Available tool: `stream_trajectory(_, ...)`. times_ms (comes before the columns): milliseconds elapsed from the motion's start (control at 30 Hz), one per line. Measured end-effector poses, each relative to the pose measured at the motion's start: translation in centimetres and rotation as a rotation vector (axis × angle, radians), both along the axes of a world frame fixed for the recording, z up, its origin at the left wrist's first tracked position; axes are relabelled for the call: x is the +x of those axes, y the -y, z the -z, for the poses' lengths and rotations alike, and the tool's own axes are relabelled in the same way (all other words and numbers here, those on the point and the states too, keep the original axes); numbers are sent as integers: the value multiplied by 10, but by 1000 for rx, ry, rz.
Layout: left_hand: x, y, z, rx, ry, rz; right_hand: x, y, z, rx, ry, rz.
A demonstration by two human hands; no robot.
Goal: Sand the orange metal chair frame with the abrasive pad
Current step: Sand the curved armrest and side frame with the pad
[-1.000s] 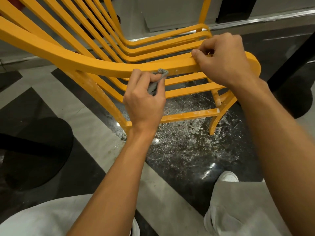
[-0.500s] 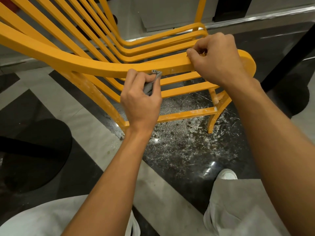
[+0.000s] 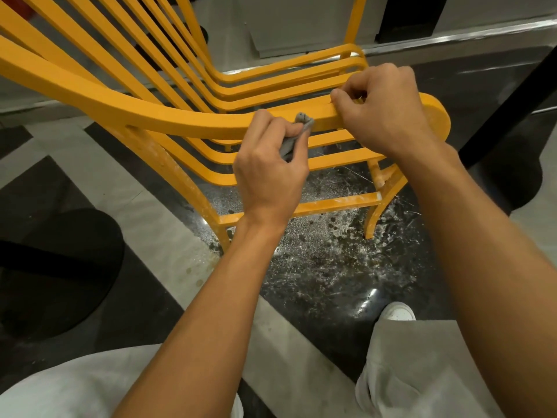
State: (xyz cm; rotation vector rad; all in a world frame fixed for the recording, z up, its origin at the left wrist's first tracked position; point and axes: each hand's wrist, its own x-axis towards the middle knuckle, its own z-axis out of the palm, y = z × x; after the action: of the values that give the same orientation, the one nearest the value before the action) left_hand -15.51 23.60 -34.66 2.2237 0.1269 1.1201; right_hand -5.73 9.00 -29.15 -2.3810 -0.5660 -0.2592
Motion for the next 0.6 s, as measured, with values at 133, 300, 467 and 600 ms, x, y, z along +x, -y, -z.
stream_trajectory(133, -10, -13, 10, -37, -8, -53, 3, 4, 0, 9, -13, -13)
stream_trajectory(300, -3, 2, 4, -36, -3, -43, 1, 2, 1, 8, 18, -4)
stream_trajectory(467, -5, -6, 6, -1, -32, -21, 1, 2, -1, 14, 7, -16)
stream_trajectory(600, -7, -8, 8, -21, -12, -46, 2, 2, 1, 6, 10, -16)
